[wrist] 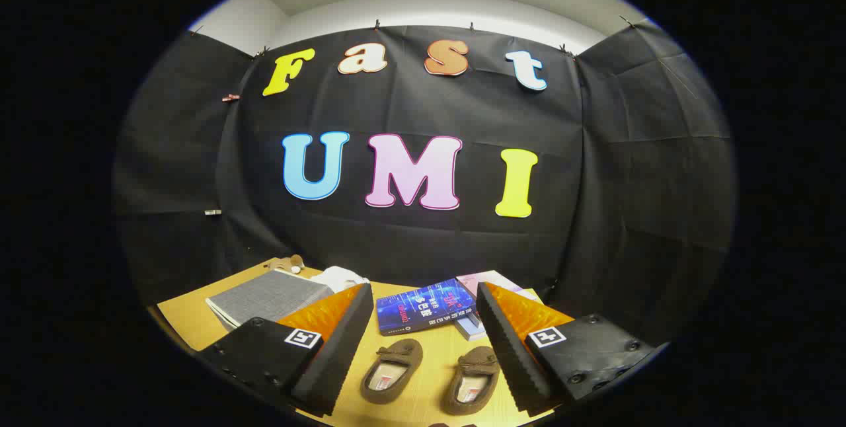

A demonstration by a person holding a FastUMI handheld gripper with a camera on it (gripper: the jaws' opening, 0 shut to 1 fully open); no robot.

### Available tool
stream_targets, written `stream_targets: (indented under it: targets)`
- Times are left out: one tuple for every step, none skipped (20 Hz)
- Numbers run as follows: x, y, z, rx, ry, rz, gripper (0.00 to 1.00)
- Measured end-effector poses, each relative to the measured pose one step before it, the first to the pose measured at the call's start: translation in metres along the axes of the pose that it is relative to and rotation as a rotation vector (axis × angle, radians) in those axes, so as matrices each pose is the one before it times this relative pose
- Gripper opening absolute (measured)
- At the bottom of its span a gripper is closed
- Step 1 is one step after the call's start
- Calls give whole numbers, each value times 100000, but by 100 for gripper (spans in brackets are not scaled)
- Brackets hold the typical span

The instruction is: Open the storage box then place both shoes into the box .Put the left shoe in first, then the right shoe, with the right side of both shoes facing outward in a uniform manner.

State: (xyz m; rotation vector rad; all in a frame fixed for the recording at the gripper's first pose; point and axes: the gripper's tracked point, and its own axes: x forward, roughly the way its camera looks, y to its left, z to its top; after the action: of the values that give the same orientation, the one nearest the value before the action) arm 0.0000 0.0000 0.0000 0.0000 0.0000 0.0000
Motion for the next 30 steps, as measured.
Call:
stream_targets:
  targets:
    - [44, 588, 98, 844, 100, -97, 97]
    - [52, 501, 98, 686, -58, -27, 97]
    - [106, 457, -55, 227, 221, 236, 97]
    - [101, 344, -93, -537, 259, 78, 97]
    - [84, 195, -94, -684, 374, -219, 97]
    - [-34, 298, -8, -314, -45, -46, 97]
    - [210, 197, 103, 332, -185, -198, 97]
    - [133, 227, 212, 905, -872, 23, 97]
    - [115, 259, 177, 437, -685, -75, 97]
    - [104, 112, -91, -90, 204, -468, 97]
    - [109, -42, -238, -299, 580, -495, 97]
    - [133, -72, -219, -568, 743, -370, 97]
    - [-10, -99, -179, -513, 744, -563, 97]
    - [-21, -208, 31, -266, -105, -722, 97]
    - [78, -65, 112, -7, -161, -411, 97]
    - [14, 27, -200, 95, 510, 35, 97]
    - [128, -27, -414, -165, 1062, 98, 97]
    - [48, -11, -423, -4, 1311, 250, 97]
    - [111, 116, -289, 341, 1304, 347, 97]
    - [73, 86, -285, 765, 1051, 476, 97]
    - [97, 299, -147, 1079, 619, 1342, 97]
    - [206, 534, -115, 1166, 761, 2055, 97]
    - [272, 492, -360, 1008, 1327, 1985, 97]
    - [293, 349, -220, 530, 897, 1430, 97]
    - [412, 124, -165, 358, 710, 892, 97]
    - [450, 302, -305, 846, 1045, 1347, 97]
    - [394, 577, -363, 1472, 1355, 1756, 97]
    - [479, 630, -491, 2352, 1737, 2574, 98]
    - [486, 930, -694, 3243, 2527, 3993, 97]
    - [547, 919, -872, 3423, 2864, 4337, 98]
